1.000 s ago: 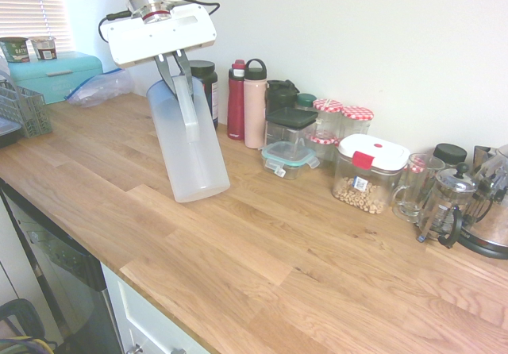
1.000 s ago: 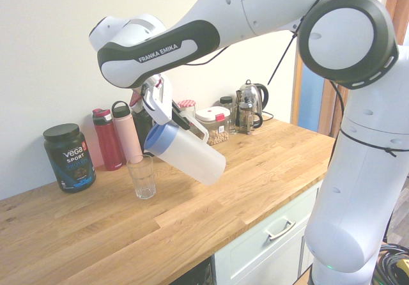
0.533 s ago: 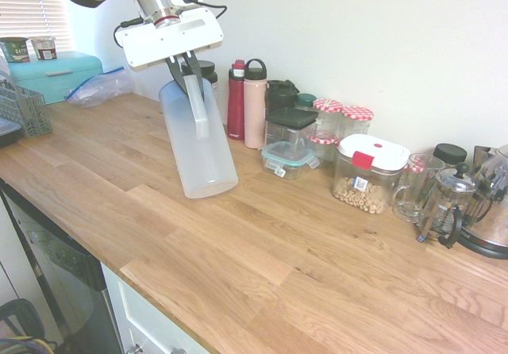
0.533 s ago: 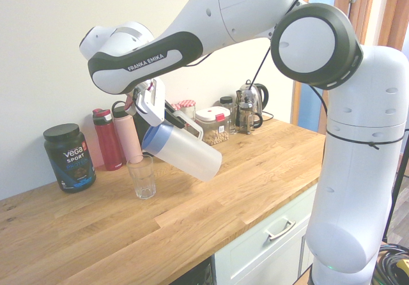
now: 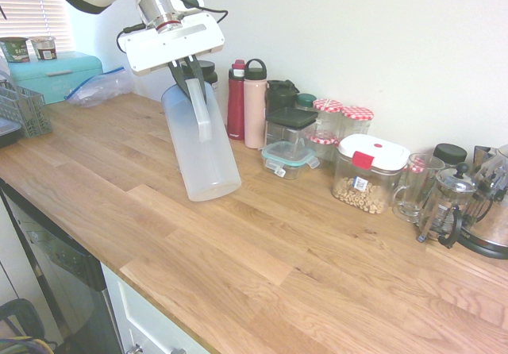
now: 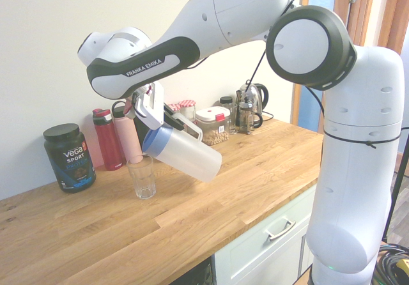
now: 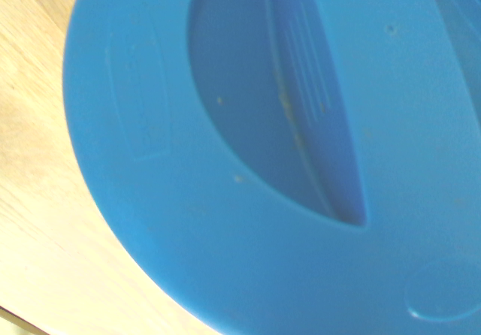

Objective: Pour me some water

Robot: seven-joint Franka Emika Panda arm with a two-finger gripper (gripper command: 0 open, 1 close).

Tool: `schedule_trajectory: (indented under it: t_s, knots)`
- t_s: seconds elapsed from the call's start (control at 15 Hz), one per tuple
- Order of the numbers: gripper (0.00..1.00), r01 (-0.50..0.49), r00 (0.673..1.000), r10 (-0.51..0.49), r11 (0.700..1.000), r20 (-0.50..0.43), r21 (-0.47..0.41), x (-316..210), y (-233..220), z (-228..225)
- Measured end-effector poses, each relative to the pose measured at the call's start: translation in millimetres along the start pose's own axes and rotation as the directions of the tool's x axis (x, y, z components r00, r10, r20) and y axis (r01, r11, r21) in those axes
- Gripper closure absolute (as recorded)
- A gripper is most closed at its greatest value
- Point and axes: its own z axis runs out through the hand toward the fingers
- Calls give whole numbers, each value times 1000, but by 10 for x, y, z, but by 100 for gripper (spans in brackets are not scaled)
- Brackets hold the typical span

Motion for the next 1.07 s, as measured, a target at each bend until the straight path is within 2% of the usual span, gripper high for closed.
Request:
schedule_trajectory:
  t_s: [0.47,0.67,0.87,1.07]
  knots:
    - [100,-28,1000,28,1000,-13,15,102,48,-55]
    - [100,-69,997,72,993,-33,95,155,237,-129]
    - [100,-154,983,173,957,-56,245,164,704,-137]
    - [100,-246,955,293,882,-57,403,84,1347,7]
